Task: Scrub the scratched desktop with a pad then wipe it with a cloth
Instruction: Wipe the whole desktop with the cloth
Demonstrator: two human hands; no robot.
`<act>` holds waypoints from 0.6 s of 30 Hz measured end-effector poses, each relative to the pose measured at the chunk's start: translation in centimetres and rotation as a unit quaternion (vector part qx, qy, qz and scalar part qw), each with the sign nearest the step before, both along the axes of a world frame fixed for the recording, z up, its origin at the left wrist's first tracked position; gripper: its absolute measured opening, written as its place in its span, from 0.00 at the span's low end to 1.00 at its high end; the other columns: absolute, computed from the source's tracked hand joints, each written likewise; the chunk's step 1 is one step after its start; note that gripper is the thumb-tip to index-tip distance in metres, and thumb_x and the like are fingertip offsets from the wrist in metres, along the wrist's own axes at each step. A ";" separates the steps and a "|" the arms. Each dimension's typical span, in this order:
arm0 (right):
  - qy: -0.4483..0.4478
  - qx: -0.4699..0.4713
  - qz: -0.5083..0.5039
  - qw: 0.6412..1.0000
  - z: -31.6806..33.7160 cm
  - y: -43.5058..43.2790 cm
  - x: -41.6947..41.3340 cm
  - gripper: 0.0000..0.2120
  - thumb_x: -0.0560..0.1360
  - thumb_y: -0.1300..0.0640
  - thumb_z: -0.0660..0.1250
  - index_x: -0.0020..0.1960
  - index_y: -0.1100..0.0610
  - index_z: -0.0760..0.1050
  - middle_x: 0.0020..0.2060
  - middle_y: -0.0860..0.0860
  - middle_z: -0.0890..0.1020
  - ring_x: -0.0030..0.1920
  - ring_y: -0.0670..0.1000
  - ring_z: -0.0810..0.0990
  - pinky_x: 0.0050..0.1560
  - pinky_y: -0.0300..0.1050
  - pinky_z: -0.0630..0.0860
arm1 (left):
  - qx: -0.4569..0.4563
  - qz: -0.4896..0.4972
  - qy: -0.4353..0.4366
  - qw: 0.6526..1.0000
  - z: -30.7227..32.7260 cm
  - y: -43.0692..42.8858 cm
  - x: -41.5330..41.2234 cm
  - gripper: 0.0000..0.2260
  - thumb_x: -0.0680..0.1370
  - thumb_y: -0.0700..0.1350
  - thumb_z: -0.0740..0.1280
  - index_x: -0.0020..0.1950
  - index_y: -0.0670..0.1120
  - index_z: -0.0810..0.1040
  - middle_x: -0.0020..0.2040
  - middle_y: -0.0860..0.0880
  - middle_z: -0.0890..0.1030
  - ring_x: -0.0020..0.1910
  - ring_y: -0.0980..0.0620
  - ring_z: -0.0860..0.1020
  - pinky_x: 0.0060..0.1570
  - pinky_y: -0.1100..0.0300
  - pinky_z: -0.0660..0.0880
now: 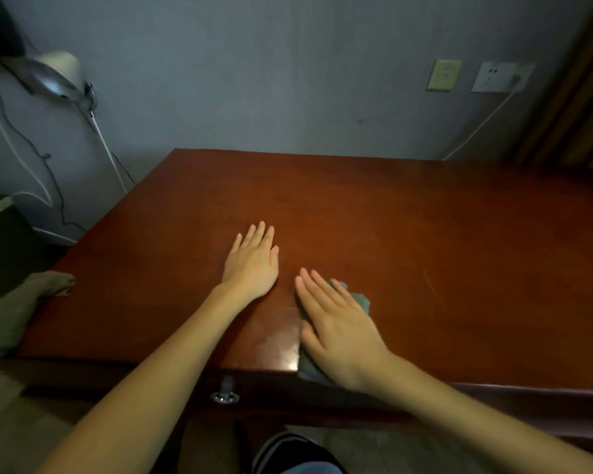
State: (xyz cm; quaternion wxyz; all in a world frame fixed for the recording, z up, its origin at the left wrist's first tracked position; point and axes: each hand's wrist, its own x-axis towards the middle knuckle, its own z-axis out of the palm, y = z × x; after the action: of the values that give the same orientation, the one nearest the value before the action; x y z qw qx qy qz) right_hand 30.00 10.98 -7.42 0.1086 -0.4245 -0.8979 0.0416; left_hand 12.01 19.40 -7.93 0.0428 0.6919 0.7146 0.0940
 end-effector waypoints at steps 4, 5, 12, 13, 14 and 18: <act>-0.035 -0.003 -0.065 0.997 0.8 5.8 3.3 0.34 0.75 0.45 0.36 0.78 0.57 0.48 0.77 0.53 0.49 0.77 0.49 0.46 0.73 0.40 0.37 | 0.001 0.000 0.003 1.000 -0.3 0.2 0.0 0.23 0.84 0.50 0.45 0.79 0.46 0.48 0.79 0.49 0.47 0.78 0.52 0.46 0.75 0.55 0.43; -0.042 -0.012 -0.089 0.995 0.8 7.9 3.1 0.30 0.78 0.47 0.39 0.78 0.58 0.48 0.78 0.53 0.49 0.77 0.50 0.46 0.74 0.42 0.39 | 0.002 0.002 0.002 1.000 -0.3 0.2 0.0 0.23 0.84 0.50 0.44 0.79 0.46 0.48 0.79 0.49 0.47 0.78 0.52 0.46 0.75 0.55 0.43; -0.043 -0.040 -0.096 0.994 0.4 12.3 -4.8 0.28 0.81 0.50 0.43 0.78 0.61 0.48 0.77 0.56 0.49 0.77 0.51 0.47 0.76 0.48 0.42 | 0.011 0.006 0.004 1.000 -0.2 0.0 0.1 0.23 0.84 0.49 0.45 0.79 0.46 0.49 0.79 0.48 0.49 0.78 0.52 0.47 0.75 0.55 0.44; -0.041 -0.028 -0.065 0.997 0.2 11.0 -5.1 0.29 0.79 0.49 0.41 0.78 0.61 0.48 0.77 0.56 0.50 0.77 0.51 0.47 0.76 0.48 0.42 | 0.010 0.005 0.007 1.000 -0.2 0.0 0.1 0.23 0.84 0.49 0.45 0.79 0.46 0.49 0.79 0.48 0.48 0.78 0.52 0.47 0.75 0.55 0.44; -0.033 -0.017 -0.029 0.999 0.1 9.4 -4.8 0.33 0.76 0.47 0.37 0.77 0.61 0.49 0.77 0.56 0.51 0.77 0.51 0.48 0.75 0.47 0.42 | 0.010 0.004 0.009 1.000 -0.2 0.1 0.1 0.23 0.84 0.48 0.45 0.79 0.46 0.49 0.79 0.48 0.48 0.78 0.52 0.47 0.75 0.55 0.44; -0.025 -0.022 0.038 0.999 0.3 6.8 -0.1 0.40 0.68 0.44 0.32 0.78 0.58 0.49 0.77 0.53 0.50 0.77 0.49 0.47 0.73 0.41 0.39 | 0.017 0.005 -0.001 1.000 -0.4 0.2 0.1 0.23 0.84 0.49 0.45 0.79 0.46 0.49 0.79 0.49 0.48 0.78 0.52 0.46 0.75 0.55 0.44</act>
State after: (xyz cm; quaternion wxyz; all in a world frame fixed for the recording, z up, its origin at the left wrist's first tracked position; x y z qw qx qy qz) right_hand 29.91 17.82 -7.12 0.0751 -0.3935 -0.9146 0.0542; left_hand 12.09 19.55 -8.32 0.0310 0.6892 0.7160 0.1067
